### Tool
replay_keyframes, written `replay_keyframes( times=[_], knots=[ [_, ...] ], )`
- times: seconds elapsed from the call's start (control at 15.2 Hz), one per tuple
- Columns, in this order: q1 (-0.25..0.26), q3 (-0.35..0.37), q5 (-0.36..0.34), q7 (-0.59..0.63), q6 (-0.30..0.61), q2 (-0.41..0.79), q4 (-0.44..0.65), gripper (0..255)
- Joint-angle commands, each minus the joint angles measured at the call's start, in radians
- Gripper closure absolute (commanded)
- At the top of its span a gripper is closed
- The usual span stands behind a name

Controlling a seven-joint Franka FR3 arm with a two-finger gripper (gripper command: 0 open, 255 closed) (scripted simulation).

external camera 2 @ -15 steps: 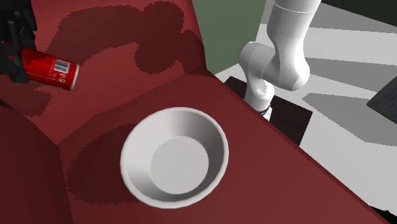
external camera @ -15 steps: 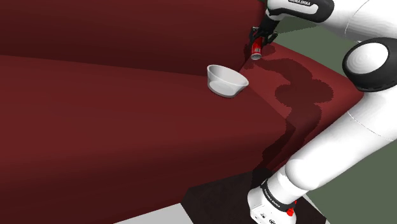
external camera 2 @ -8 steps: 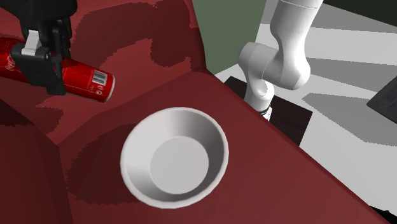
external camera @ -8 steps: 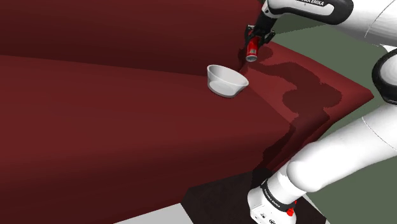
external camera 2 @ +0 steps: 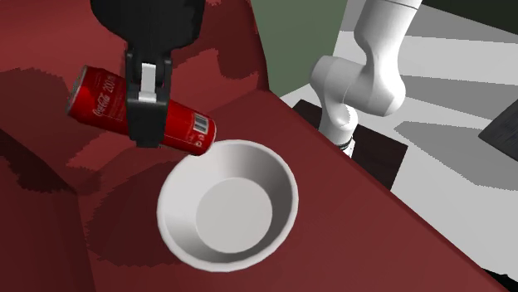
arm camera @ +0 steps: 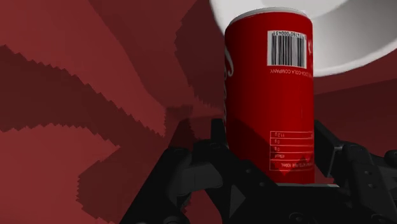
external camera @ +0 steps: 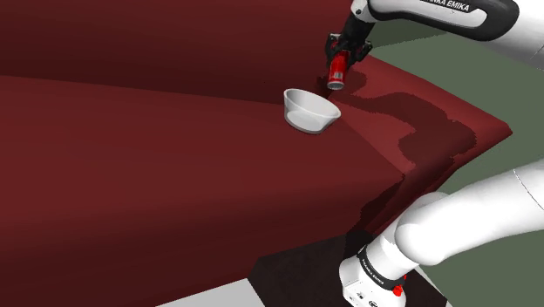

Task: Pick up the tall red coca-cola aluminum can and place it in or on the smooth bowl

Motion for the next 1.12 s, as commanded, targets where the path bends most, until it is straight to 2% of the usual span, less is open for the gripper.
replay_keyframes(
  times=[0.0, 0.33, 1.06],
  knots=[
    [0.015, 0.035, 0.001, 0.046, -0.021, -0.02, -0.012, 255],
    [0.05, 0.119, 0.01, 0.152, -0.069, -0.062, -0.041, 255],
    [0.051, 0.114, 0.001, 0.191, 0.069, -0.095, -0.217, 255]
  ],
)
